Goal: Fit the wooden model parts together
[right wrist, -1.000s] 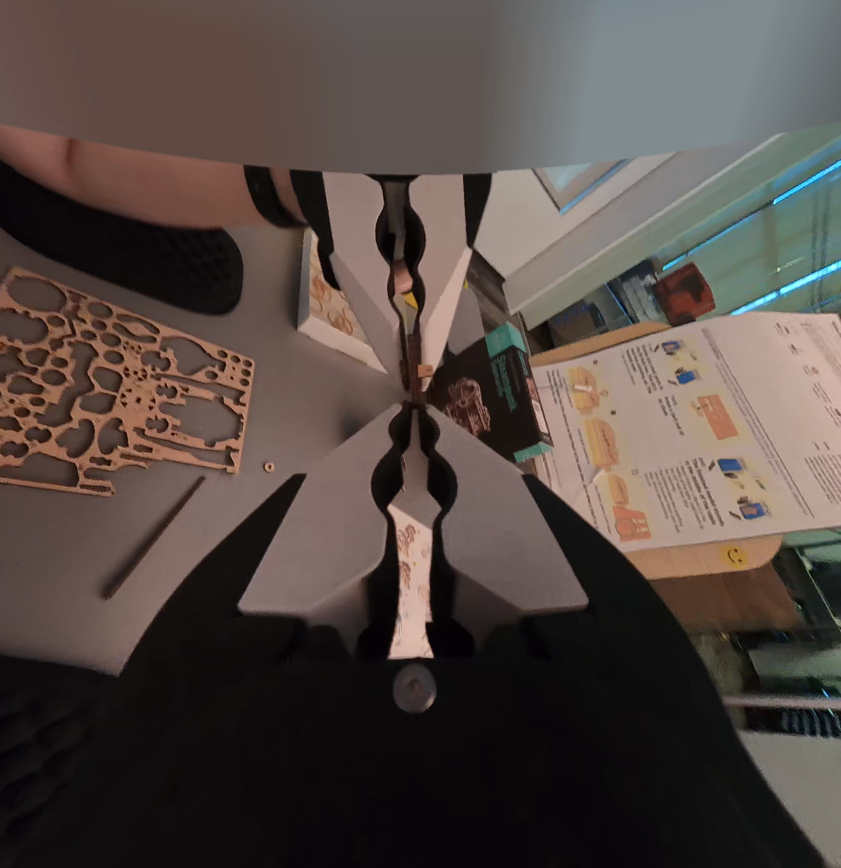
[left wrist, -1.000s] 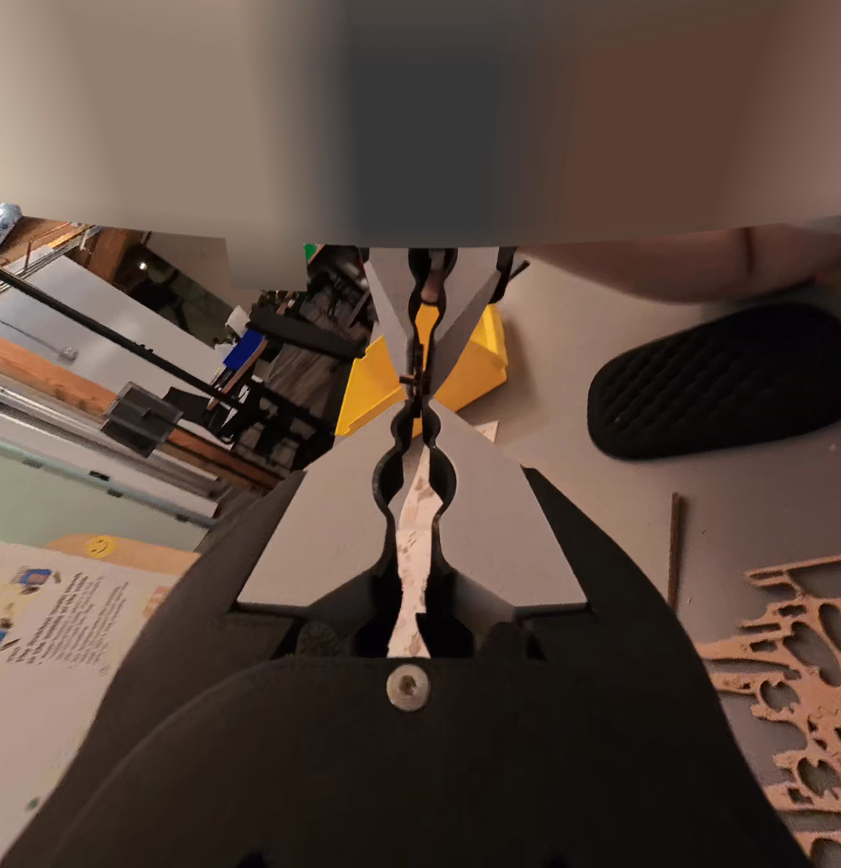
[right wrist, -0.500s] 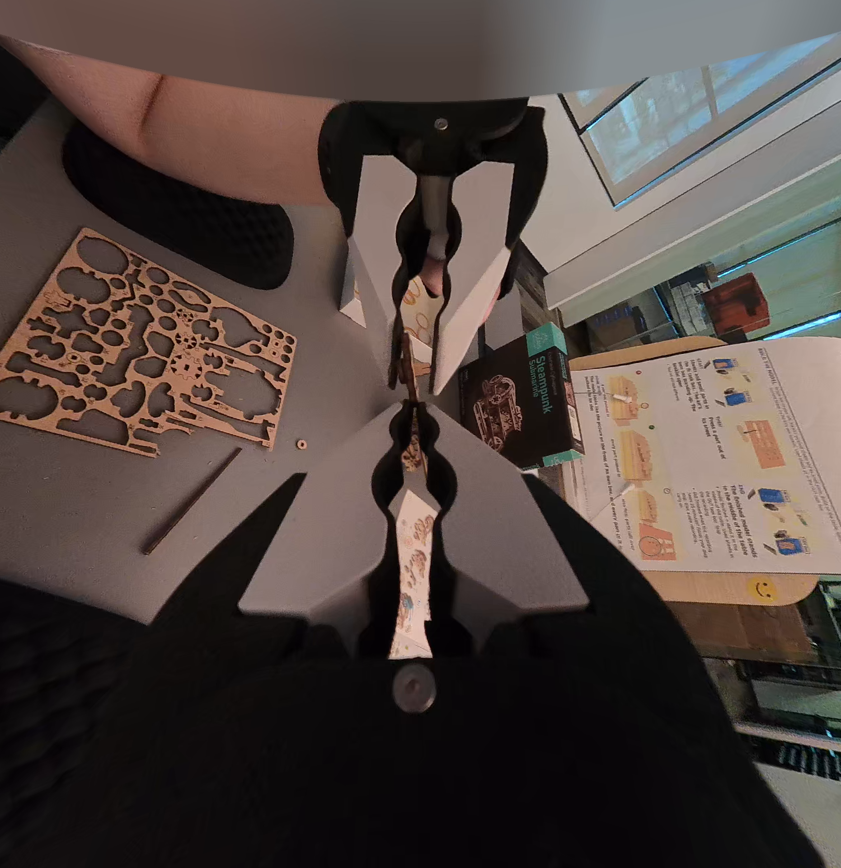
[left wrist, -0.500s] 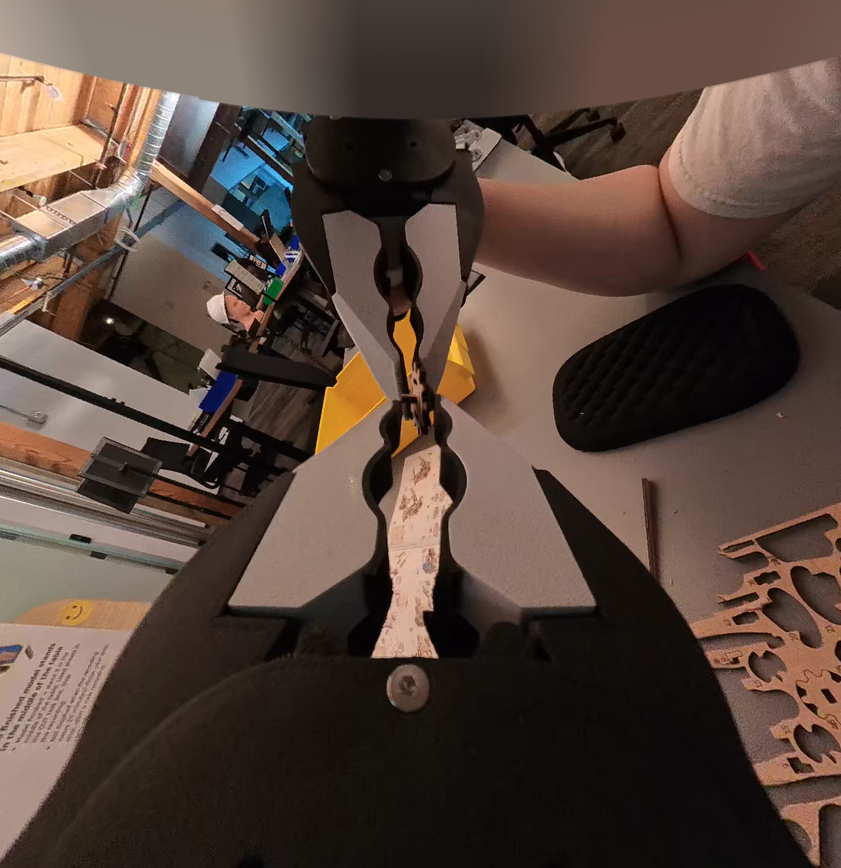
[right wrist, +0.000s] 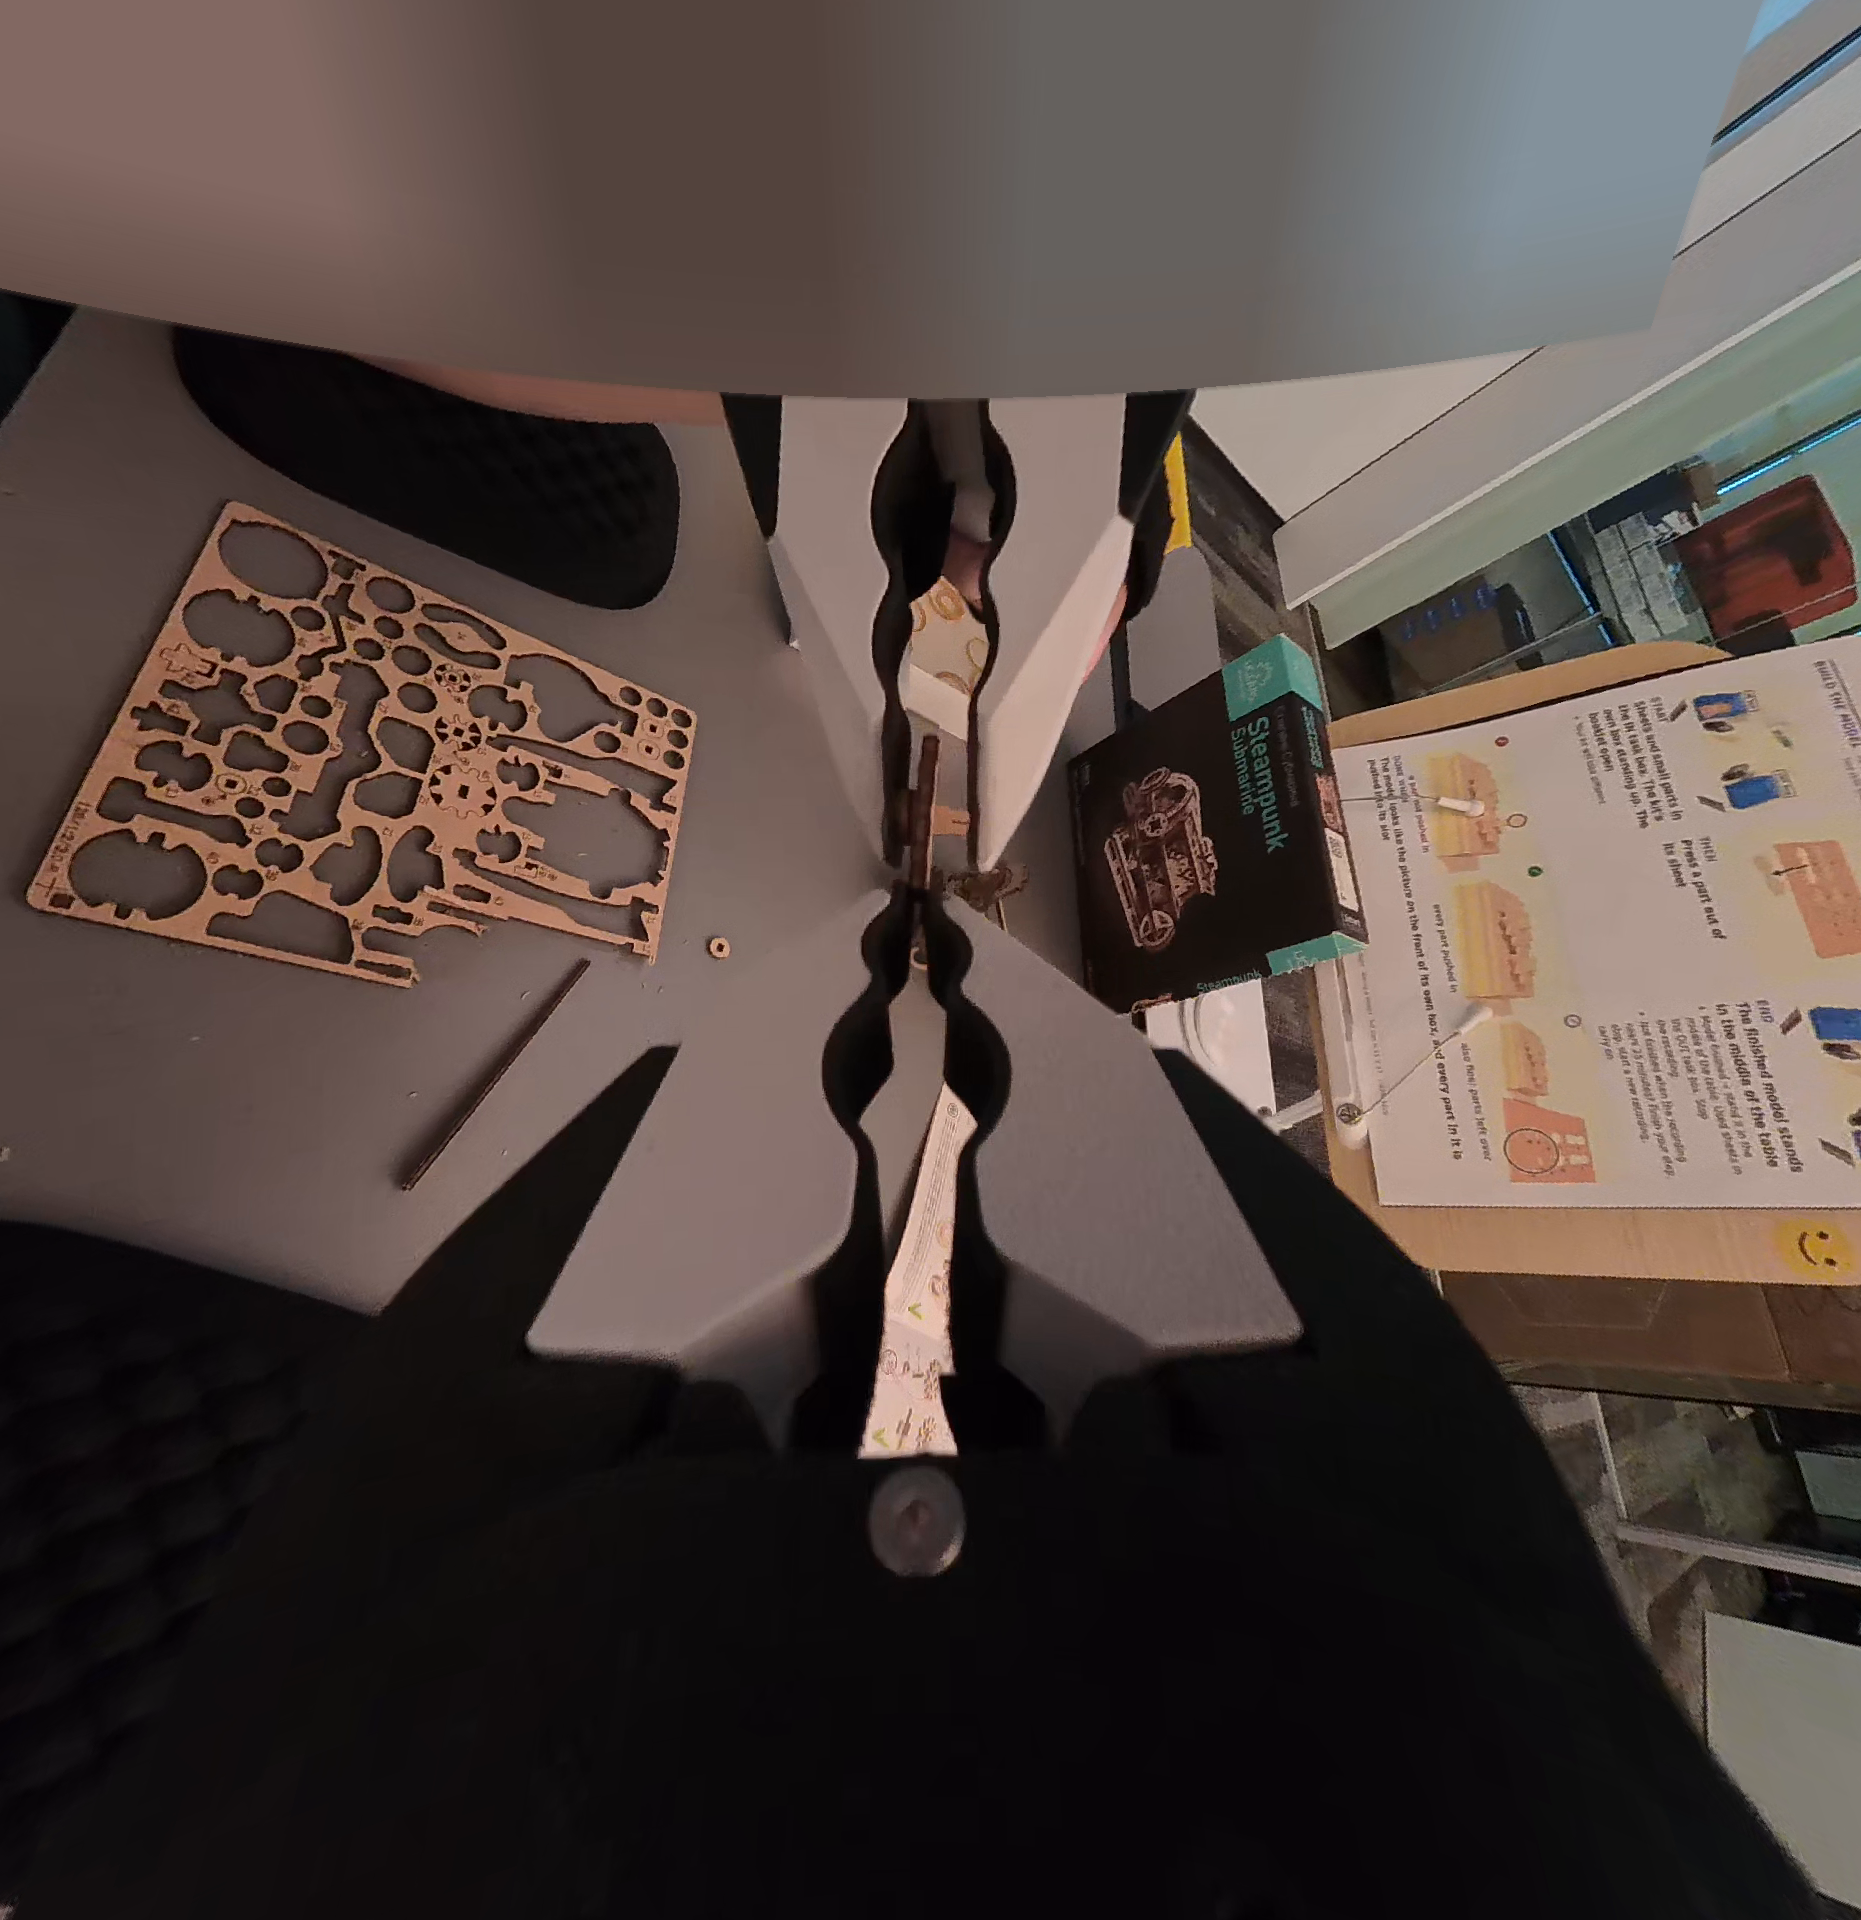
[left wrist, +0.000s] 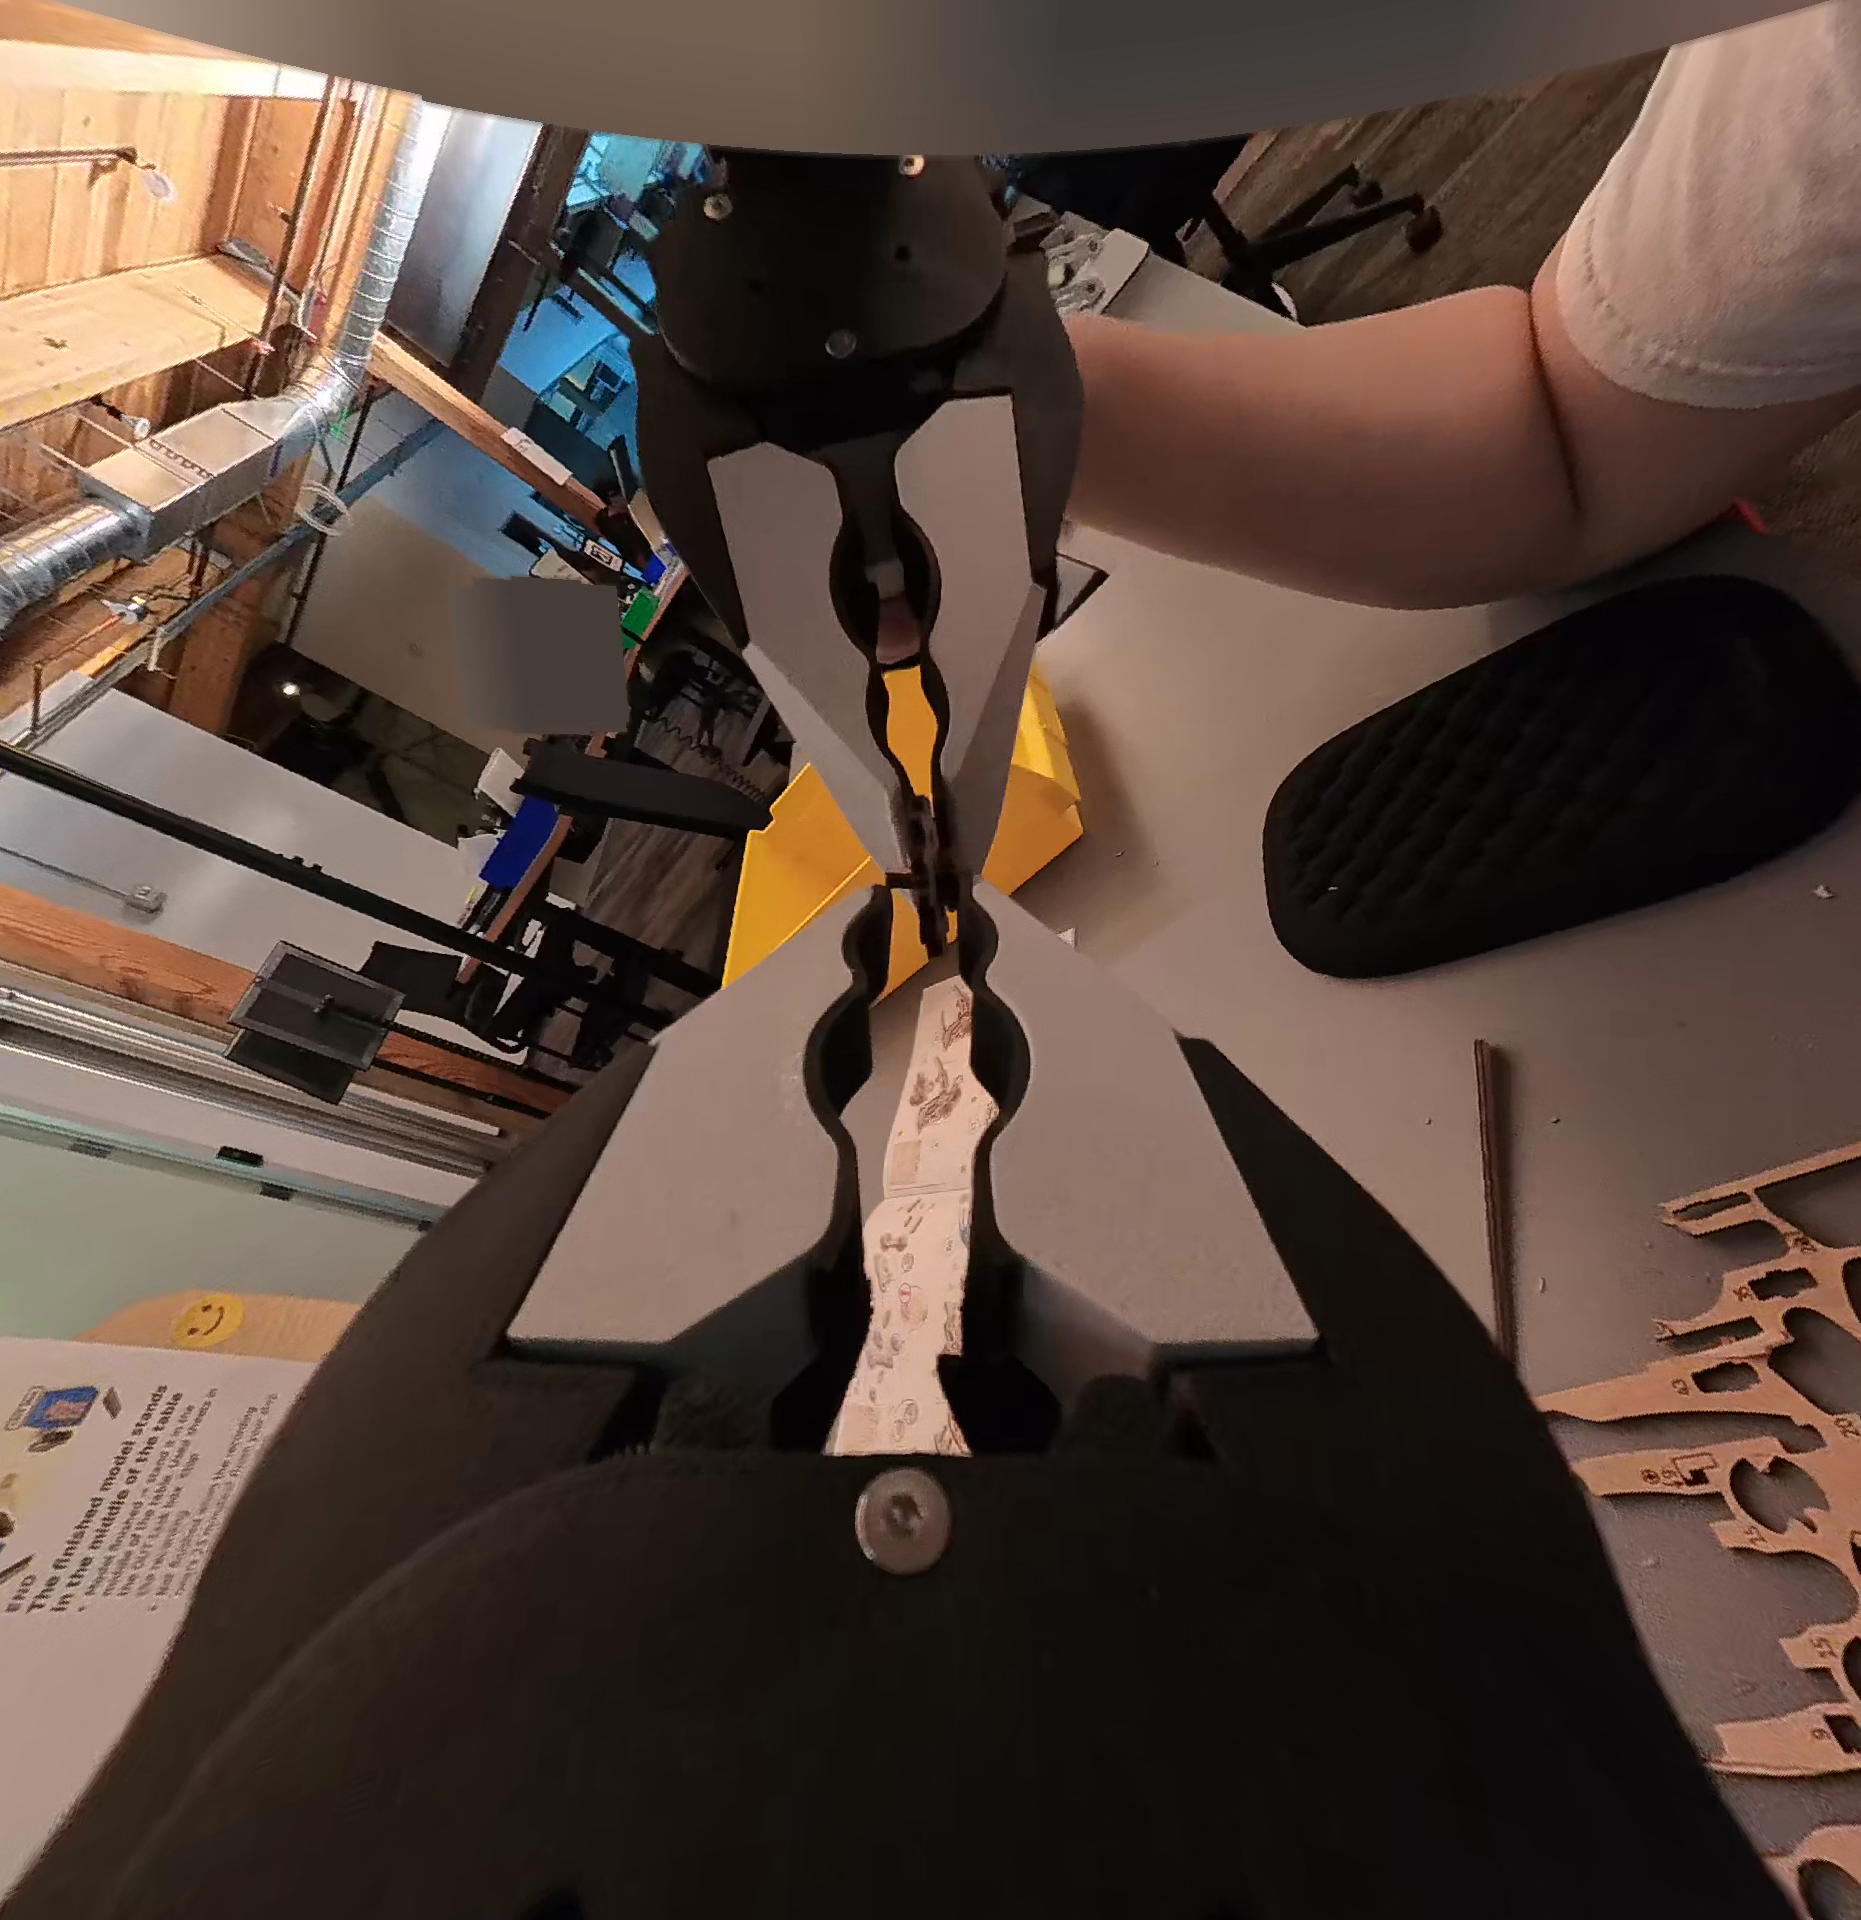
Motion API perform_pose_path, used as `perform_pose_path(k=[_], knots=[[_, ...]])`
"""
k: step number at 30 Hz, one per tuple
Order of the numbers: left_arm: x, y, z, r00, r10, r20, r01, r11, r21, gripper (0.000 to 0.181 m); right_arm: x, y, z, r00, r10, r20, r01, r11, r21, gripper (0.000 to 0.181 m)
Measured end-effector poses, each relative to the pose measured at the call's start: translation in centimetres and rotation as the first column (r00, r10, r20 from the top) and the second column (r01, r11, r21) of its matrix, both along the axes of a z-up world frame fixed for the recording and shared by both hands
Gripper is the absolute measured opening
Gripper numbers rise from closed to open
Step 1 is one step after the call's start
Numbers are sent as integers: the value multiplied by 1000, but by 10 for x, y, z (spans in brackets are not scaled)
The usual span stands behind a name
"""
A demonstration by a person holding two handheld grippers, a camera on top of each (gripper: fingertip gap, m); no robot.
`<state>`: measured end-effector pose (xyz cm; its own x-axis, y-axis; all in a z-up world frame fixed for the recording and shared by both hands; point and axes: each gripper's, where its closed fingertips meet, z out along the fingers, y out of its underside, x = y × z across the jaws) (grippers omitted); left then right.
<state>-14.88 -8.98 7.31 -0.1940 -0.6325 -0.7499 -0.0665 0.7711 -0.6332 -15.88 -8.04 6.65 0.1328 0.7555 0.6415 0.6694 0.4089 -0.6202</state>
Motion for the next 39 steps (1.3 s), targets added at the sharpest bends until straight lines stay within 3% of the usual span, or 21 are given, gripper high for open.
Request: perform_pose_path(k=[17,39], knots=[[-2,-8,-7,997,-58,-55,53,995,-83,12,1,-4,-6,998,22,56,-23,999,26,0],[6,-7,3,999,-45,20,46,997,-64,10,11,-3,-4,999,1,48,-1,1000,2,0]])
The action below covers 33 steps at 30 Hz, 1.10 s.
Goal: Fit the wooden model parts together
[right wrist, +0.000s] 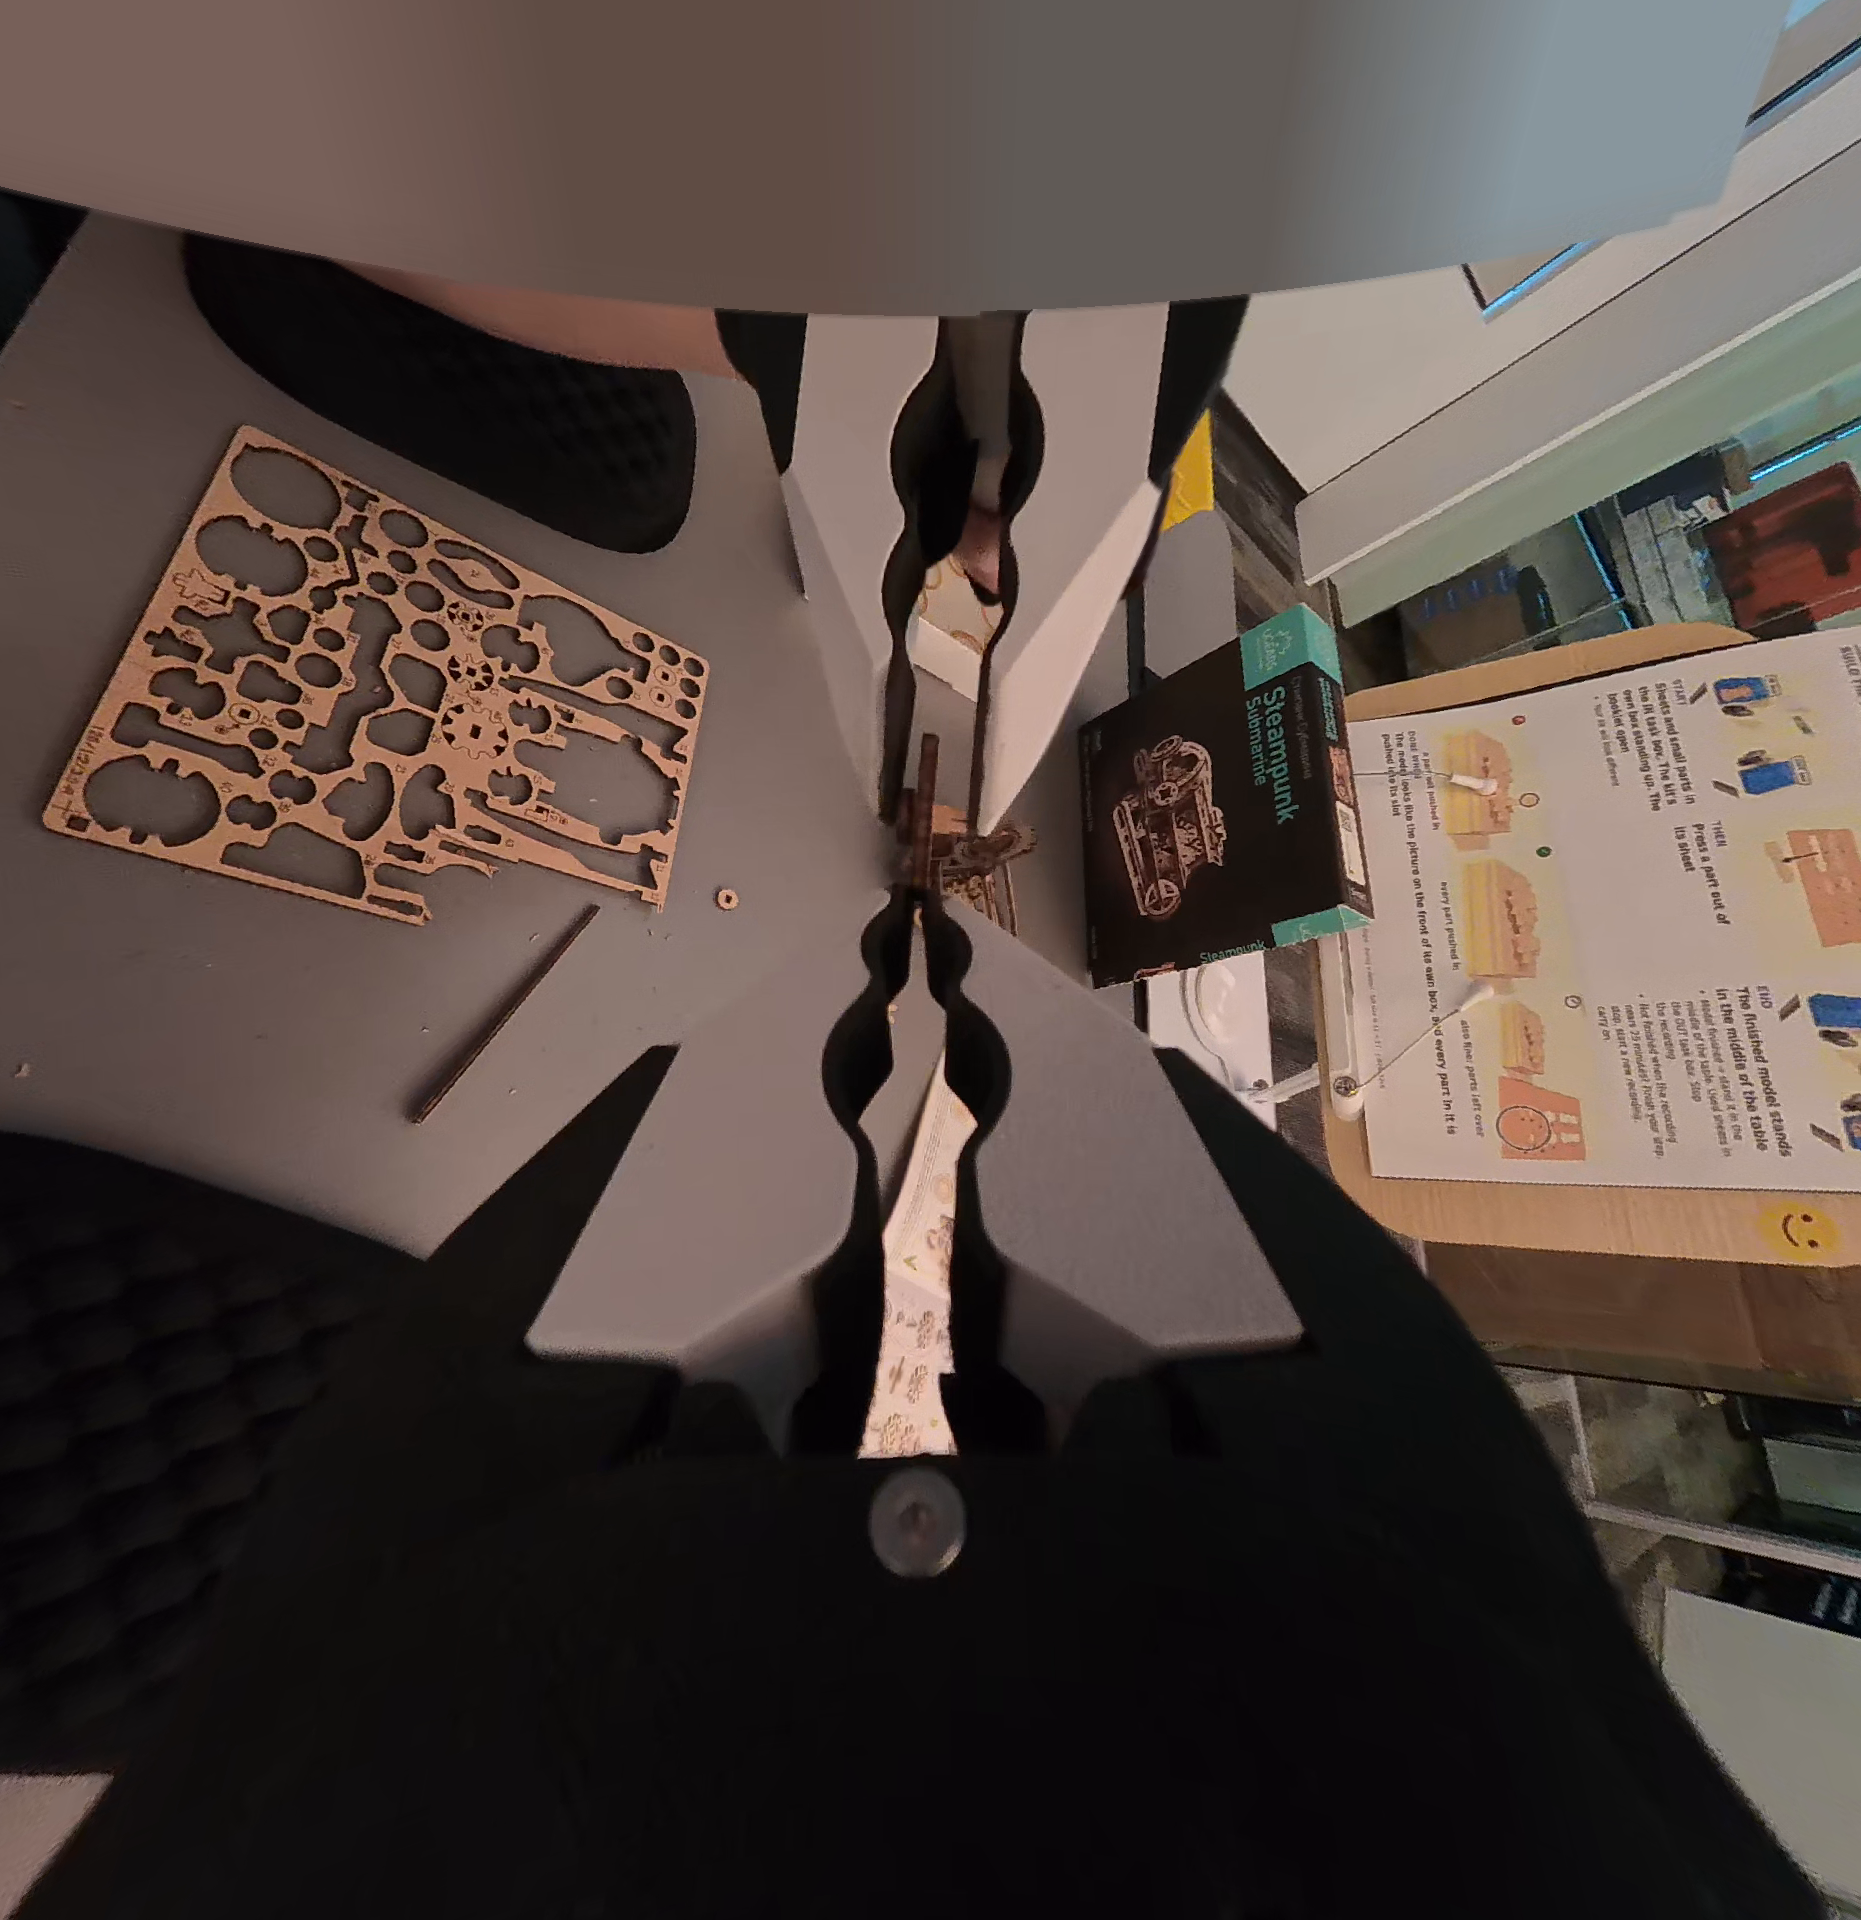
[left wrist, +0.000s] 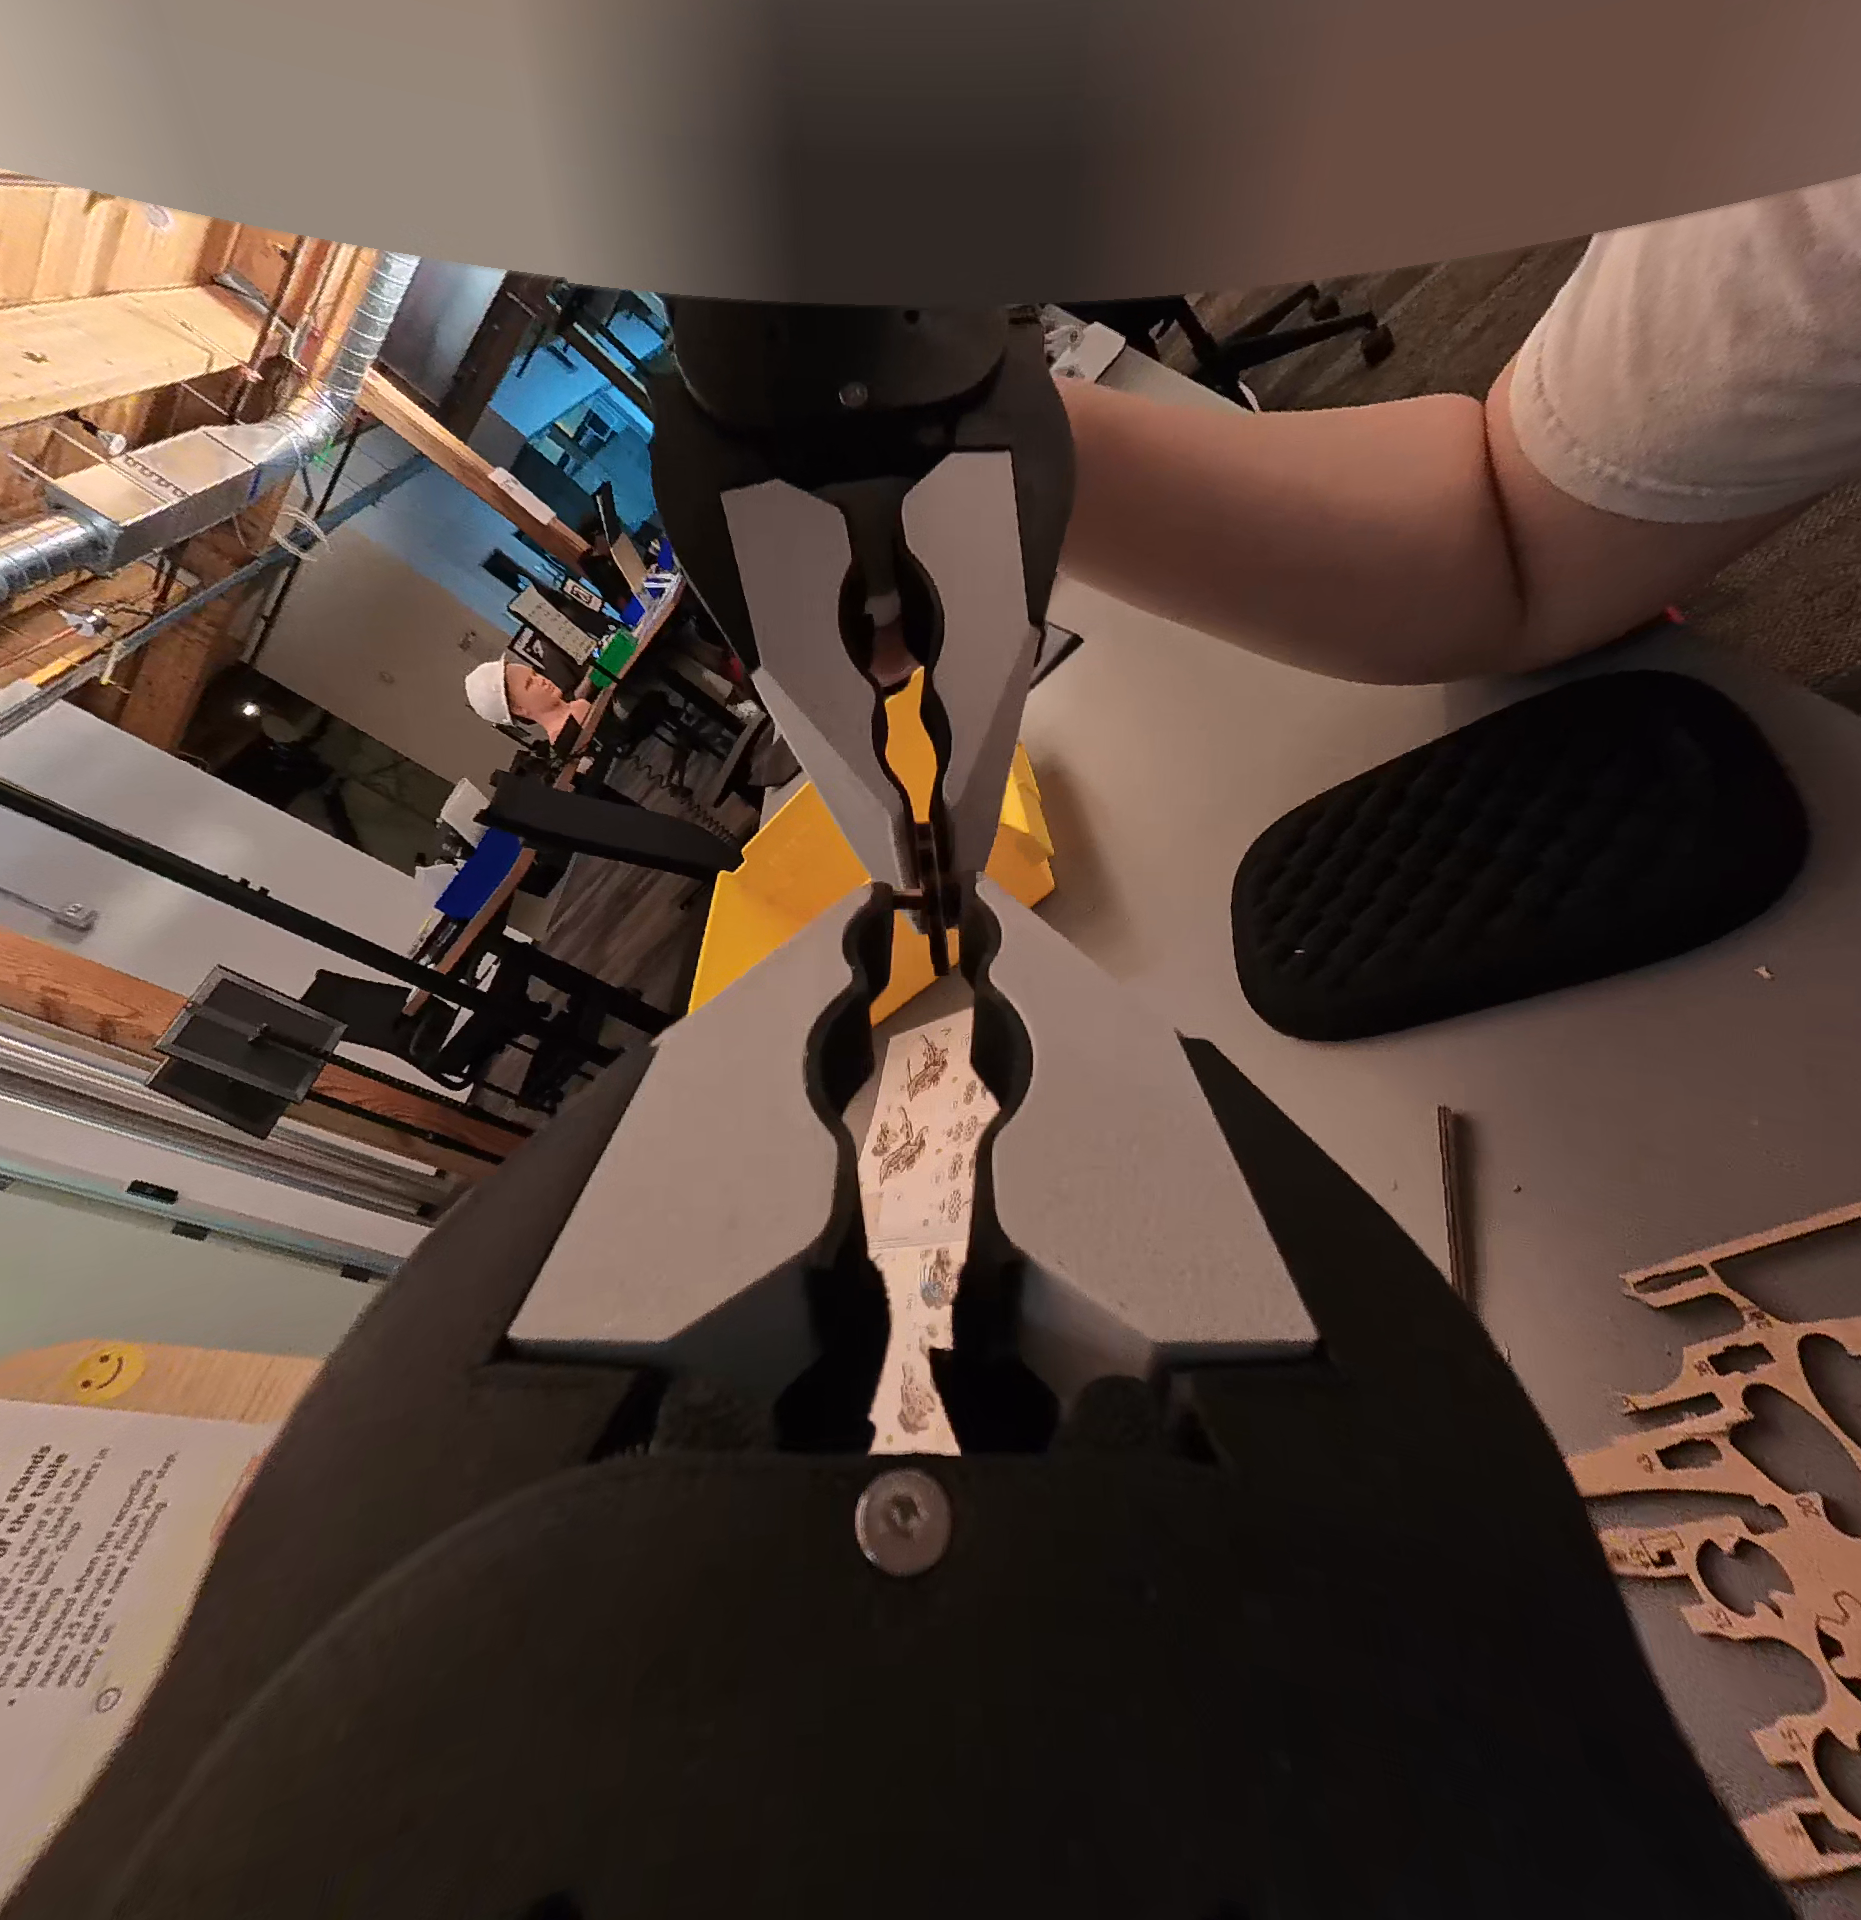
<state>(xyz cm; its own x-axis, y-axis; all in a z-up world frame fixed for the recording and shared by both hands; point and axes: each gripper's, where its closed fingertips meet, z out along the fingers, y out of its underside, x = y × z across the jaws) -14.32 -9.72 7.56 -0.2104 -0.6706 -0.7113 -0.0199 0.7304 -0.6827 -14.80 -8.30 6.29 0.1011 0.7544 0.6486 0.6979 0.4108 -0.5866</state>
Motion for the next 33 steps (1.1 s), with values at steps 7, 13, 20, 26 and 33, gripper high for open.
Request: perform_pose_path(k=[7,13,20,26,33], knots=[[6,-5,-7,1000,-9,-10,9,1000,23,10,6,-6,-8,999,36,34,-34,998,-50,0],[5,-13,-6,999,-49,-2,49,999,-21,10,5,-14,-7,997,80,23,-78,995,-63,0],[6,-14,-8,999,-44,-2,44,999,3,11,7,-12,-7,997,56,47,-55,998,-41,0],[11,-8,-8,1000,-7,0,7,1000,3,11,13,-7,-7,998,21,52,-19,999,-37,0],[12,-10,-7,1000,-26,11,27,999,-22,11,14,-8,-6,998,29,47,-27,999,-44,0]])
